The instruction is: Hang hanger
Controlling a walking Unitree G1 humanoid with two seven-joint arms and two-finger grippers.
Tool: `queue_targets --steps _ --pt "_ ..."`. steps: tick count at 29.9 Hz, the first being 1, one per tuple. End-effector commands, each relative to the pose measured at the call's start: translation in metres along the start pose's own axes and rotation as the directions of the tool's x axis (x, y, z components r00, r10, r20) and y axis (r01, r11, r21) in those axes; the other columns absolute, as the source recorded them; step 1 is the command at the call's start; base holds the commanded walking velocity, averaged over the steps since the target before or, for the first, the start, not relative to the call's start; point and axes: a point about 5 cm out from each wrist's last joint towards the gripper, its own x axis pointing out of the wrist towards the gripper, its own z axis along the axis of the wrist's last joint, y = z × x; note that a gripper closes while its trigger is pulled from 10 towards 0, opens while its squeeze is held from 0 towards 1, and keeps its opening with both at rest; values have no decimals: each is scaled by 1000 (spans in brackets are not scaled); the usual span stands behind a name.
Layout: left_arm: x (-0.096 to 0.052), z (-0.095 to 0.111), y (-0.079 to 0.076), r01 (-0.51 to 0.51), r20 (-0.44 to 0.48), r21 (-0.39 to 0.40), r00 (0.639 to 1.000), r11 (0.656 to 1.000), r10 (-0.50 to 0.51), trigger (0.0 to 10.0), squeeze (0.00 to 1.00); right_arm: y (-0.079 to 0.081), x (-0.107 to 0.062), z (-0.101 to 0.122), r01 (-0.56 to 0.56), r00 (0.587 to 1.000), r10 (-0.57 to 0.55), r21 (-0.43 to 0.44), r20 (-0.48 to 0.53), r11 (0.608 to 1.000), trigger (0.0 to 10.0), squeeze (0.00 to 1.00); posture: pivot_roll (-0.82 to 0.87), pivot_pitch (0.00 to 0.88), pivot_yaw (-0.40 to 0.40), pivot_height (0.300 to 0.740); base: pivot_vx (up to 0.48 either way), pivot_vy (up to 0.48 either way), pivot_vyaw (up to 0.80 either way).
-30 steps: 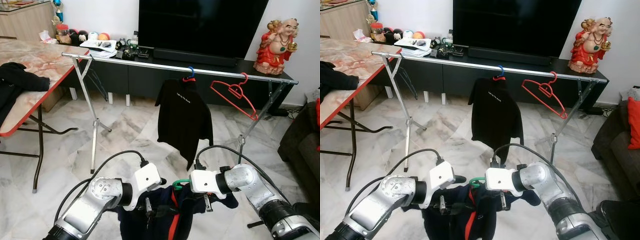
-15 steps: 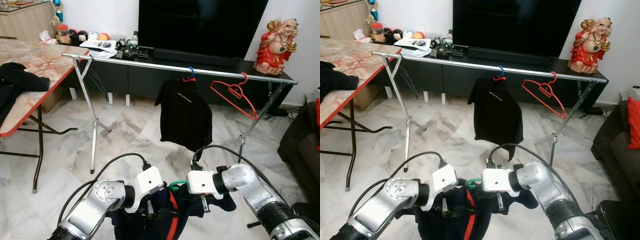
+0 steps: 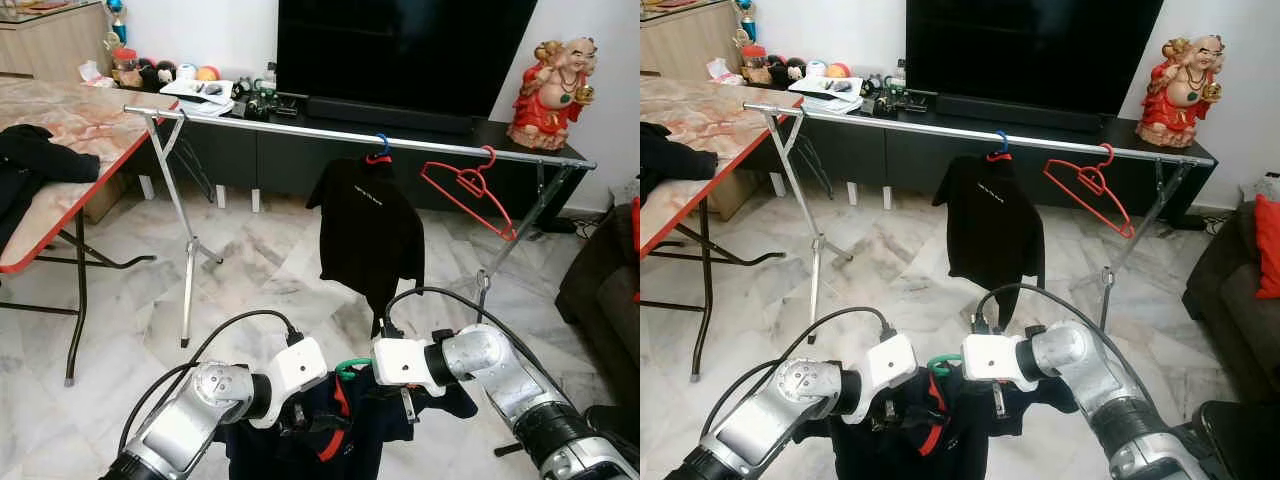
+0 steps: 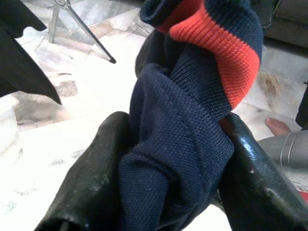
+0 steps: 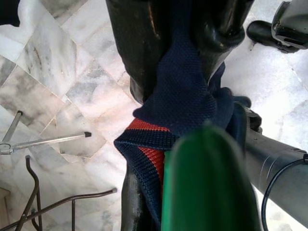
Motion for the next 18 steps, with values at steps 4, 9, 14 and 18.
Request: queue_targets --steps 4,9,14,18 --pt "-1 4 5 -25 6 13 1000 1000 25 0 0 -4 -4 4 24 1000 -24 -13 20 1000 0 0 111 0 -113 740 0 0 0" --pt "-2 5 6 -29 12 13 1000 999 29 0 0 -2 -5 2 21 1000 -21 -7 12 1000 0 0 114 0 -114 740 0 0 0" --pt "-1 6 7 -34 20 13 999 999 34 0 0 -2 -5 1 20 1000 -20 -4 8 1000 0 0 114 0 -114 740 0 0 0" --pt "0 7 7 -41 25 14 999 999 40 0 0 -2 -5 1 22 1000 -22 -3 6 1000 0 0 115 0 -115 740 0 0 0"
